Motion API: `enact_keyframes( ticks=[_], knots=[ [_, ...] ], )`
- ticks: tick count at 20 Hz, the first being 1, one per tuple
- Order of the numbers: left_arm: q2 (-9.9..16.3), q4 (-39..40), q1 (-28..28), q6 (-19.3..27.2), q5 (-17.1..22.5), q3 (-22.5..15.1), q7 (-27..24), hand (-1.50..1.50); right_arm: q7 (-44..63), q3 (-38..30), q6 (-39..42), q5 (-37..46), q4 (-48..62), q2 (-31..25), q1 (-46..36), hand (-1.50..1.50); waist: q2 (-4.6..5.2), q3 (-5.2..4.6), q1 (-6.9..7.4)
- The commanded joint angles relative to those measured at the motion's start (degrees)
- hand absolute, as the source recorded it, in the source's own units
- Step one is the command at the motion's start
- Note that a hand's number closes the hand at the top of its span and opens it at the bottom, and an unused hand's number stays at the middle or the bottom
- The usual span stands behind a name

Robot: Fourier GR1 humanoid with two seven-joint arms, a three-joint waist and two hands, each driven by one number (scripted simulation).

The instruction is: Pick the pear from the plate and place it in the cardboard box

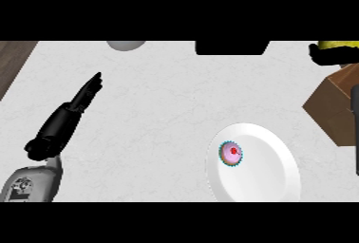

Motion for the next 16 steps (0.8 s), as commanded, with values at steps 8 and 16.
enact_keyframes(
  ticks=[8,16],
  knots=[
    [-1.19,-1.13,-1.09,0.08,-0.07,-0.74,2.59,0.0,-6.98,-4.9,18.8,-5.99,18.99,-13.56,-0.18,1.5,-0.01,0.01,0.0],
    [1.75,2.25,-0.85,-2.14,0.77,1.88,-2.76,0.0,-16.29,-4.82,21.12,-4.82,37.14,-20.98,-0.3,1.5,0.47,0.05,0.85]
  ],
)
